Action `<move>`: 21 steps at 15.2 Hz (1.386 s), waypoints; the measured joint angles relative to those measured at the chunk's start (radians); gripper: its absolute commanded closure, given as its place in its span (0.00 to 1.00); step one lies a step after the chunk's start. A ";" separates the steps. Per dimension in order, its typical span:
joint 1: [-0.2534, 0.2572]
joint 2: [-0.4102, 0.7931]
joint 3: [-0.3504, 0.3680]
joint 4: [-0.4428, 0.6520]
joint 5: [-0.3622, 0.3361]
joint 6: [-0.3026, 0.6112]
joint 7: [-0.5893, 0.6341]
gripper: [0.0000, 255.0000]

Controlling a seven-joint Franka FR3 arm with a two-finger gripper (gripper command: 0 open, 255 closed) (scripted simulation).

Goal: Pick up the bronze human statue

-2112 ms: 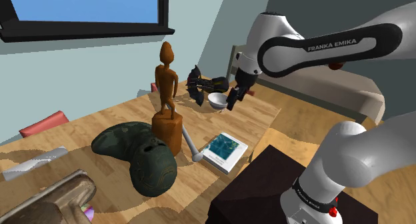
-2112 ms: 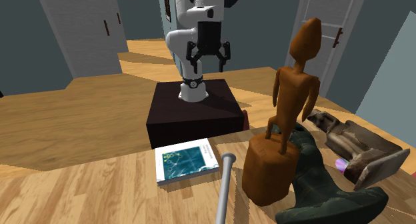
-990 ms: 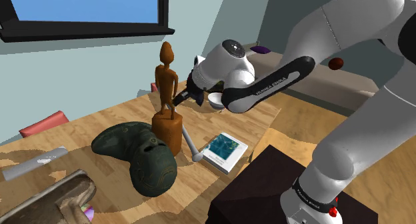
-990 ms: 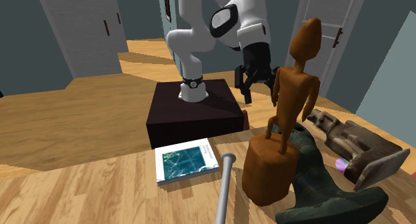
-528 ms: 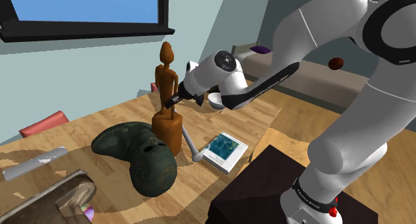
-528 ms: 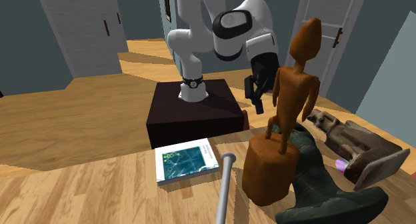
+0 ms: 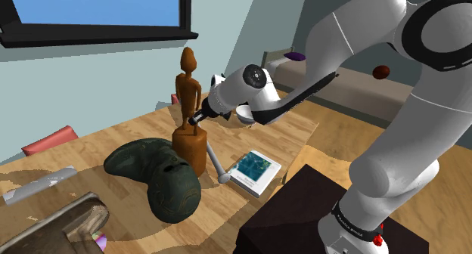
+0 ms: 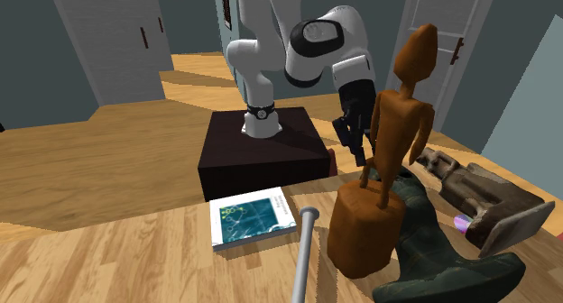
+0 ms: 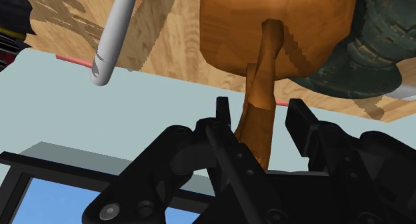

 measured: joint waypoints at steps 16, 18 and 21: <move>0.020 -0.120 -0.004 -0.055 0.460 0.016 -0.401 1.00; 0.049 -0.149 -0.023 -0.066 0.571 0.010 -0.497 1.00; 0.099 -0.181 -0.062 -0.070 0.707 -0.008 -0.616 1.00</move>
